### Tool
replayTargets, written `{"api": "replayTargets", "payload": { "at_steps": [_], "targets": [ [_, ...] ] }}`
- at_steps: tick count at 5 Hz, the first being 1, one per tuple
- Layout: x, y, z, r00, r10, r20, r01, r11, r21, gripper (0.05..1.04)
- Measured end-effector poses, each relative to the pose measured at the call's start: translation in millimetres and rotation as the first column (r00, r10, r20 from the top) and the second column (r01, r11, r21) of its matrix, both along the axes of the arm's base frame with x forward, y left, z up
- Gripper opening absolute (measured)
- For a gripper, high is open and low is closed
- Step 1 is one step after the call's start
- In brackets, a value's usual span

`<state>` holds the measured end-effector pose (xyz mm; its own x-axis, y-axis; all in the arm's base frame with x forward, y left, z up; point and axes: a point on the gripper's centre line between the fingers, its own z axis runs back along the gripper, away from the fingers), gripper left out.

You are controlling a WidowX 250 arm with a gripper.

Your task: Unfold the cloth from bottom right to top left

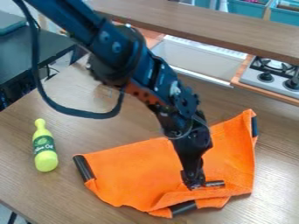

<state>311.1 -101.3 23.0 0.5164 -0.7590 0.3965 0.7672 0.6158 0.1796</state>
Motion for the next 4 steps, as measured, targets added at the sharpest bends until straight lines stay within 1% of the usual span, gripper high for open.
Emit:
{"api": "replayTargets", "payload": {
  "at_steps": [4],
  "targets": [
    [-0.3, -13.3, -21.3, 1.0, -0.007, -0.015, 0.008, 0.999, 0.036, 1.001]
  ]
}}
